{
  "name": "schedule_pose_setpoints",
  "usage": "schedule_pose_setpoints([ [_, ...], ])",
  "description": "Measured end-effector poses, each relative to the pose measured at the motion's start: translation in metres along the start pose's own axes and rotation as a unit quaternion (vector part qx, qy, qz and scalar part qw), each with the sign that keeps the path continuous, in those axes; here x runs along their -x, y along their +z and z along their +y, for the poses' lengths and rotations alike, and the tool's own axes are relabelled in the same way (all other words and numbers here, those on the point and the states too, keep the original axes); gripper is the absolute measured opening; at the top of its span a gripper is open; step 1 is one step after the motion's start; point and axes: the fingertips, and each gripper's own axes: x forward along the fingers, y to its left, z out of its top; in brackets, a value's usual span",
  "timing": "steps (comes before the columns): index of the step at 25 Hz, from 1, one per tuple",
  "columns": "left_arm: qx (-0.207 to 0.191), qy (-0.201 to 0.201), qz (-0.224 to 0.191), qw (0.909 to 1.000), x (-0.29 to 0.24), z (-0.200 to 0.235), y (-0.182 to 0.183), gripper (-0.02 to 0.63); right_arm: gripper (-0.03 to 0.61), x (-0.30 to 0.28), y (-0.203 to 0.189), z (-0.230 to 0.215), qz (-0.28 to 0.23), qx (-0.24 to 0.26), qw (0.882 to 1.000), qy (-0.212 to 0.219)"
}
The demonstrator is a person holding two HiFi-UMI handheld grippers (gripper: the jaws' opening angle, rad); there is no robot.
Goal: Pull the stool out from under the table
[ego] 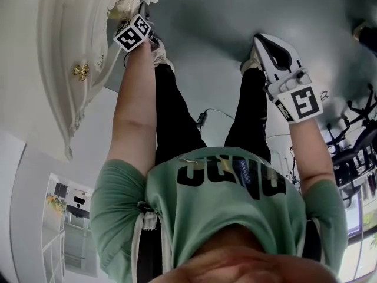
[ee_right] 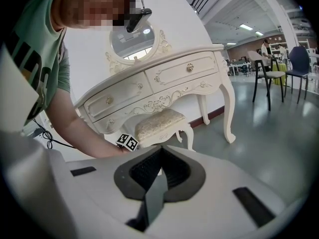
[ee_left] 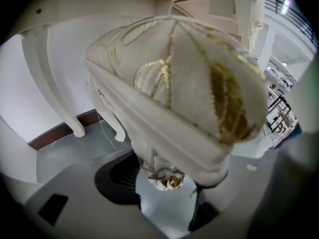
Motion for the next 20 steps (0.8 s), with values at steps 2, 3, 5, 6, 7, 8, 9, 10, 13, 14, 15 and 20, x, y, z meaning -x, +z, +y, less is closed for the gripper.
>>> schedule_pose_setpoints([
  [2, 0.002, -0.001, 0.005, 1.0, 0.003, -0.002, -0.006, 0.298, -0.006, 0.002, 0.001, 0.0, 0.0, 0.002, 1.0, 0.0],
  [3, 0.004, -0.002, 0.007, 1.0, 0.005, -0.003, -0.009, 0.298, -0.006, 0.003, 0.002, 0.0, 0.001, 0.004, 1.0, -0.001],
  [5, 0.006, -0.004, 0.012, 0.9999, 0.007, -0.004, -0.019, 0.298, -0.006, 0.007, 0.004, 0.001, 0.001, 0.007, 1.0, -0.002],
  [6, 0.006, -0.005, 0.014, 0.9999, 0.009, -0.005, -0.024, 0.296, -0.006, 0.008, 0.005, 0.002, 0.001, 0.008, 1.0, -0.003],
  [7, 0.006, -0.005, 0.017, 0.9998, 0.011, -0.006, -0.028, 0.298, -0.006, 0.01, 0.005, 0.002, 0.0, 0.009, 1.0, -0.003],
  [8, 0.006, -0.005, 0.02, 0.9998, 0.013, -0.007, -0.032, 0.297, -0.006, 0.012, 0.006, 0.003, -0.001, 0.01, 1.0, -0.004],
  [9, 0.006, -0.006, 0.023, 0.9997, 0.015, -0.008, -0.036, 0.296, -0.006, 0.014, 0.007, 0.004, -0.001, 0.01, 1.0, -0.004],
  [10, 0.007, -0.007, 0.026, 0.9996, 0.017, -0.01, -0.041, 0.296, -0.006, 0.015, 0.007, 0.005, -0.001, 0.011, 1.0, -0.005],
  [13, 0.011, -0.01, 0.031, 0.9994, 0.023, -0.014, -0.053, 0.296, -0.006, 0.019, 0.007, 0.008, -0.002, 0.013, 1.0, -0.005],
  [14, 0.011, -0.011, 0.032, 0.9994, 0.024, -0.015, -0.056, 0.296, -0.006, 0.021, 0.007, 0.008, -0.003, 0.014, 1.0, -0.005],
  [15, 0.01, -0.011, 0.032, 0.9994, 0.026, -0.017, -0.059, 0.296, -0.006, 0.023, 0.008, 0.008, -0.003, 0.015, 1.0, -0.005],
  [20, 0.012, -0.013, 0.038, 0.9991, 0.035, -0.025, -0.074, 0.295, -0.006, 0.032, 0.012, 0.007, -0.006, 0.02, 1.0, -0.007],
])
